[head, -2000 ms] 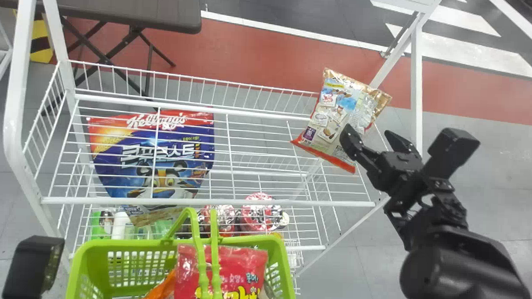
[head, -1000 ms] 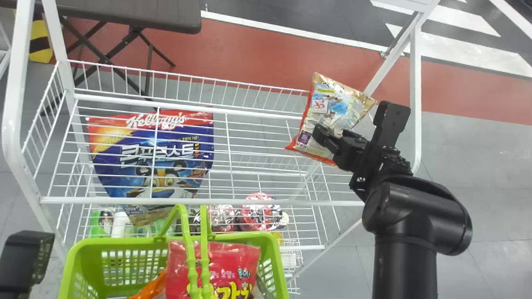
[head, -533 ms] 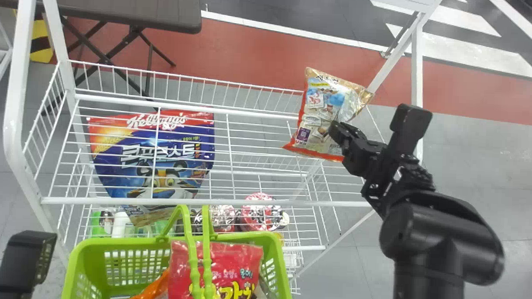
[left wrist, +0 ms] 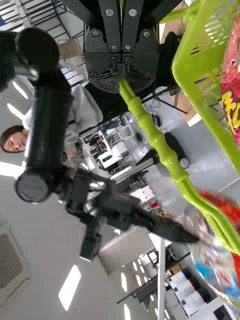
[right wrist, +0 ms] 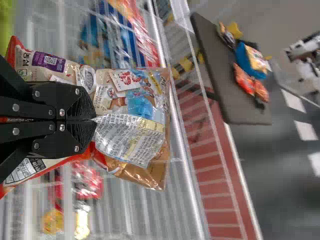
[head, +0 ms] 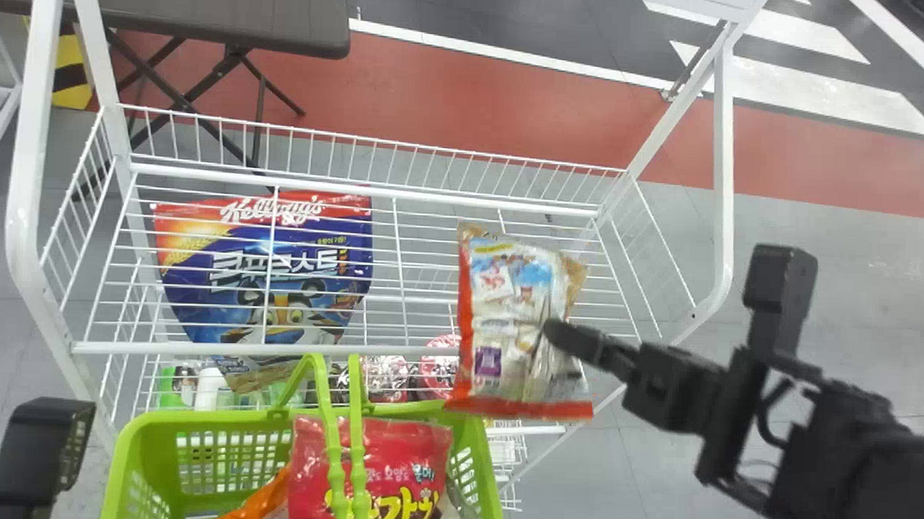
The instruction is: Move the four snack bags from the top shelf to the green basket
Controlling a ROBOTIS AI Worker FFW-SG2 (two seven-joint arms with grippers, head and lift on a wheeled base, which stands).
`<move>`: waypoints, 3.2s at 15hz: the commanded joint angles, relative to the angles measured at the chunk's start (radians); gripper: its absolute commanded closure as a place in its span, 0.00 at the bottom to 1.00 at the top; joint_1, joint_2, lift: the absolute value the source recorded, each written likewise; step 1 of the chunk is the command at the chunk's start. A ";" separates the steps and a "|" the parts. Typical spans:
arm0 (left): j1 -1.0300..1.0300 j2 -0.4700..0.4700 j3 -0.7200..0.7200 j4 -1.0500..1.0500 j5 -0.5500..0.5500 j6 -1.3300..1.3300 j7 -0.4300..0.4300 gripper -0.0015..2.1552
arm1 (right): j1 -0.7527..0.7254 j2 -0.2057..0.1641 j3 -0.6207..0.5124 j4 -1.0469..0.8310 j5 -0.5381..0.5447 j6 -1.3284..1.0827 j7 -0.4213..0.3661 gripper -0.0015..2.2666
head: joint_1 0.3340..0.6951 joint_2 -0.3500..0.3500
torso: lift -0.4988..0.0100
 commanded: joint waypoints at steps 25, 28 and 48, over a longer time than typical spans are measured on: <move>0.012 -0.009 0.021 -0.009 0.011 -0.018 0.018 0.96 | 0.353 -0.038 0.106 -0.097 -0.095 0.039 0.123 0.02 | 1.00 0.00 | 0.98; 0.005 -0.011 0.021 -0.008 0.011 -0.018 0.021 0.96 | 0.352 -0.032 0.063 -0.122 -0.127 0.039 0.126 0.03 | 1.00 0.00 | 0.98; 0.046 -0.015 0.010 0.006 0.014 -0.067 -0.002 0.97 | 0.485 0.009 0.450 0.105 0.261 -1.424 -0.236 0.03 | 1.00 0.00 | 0.98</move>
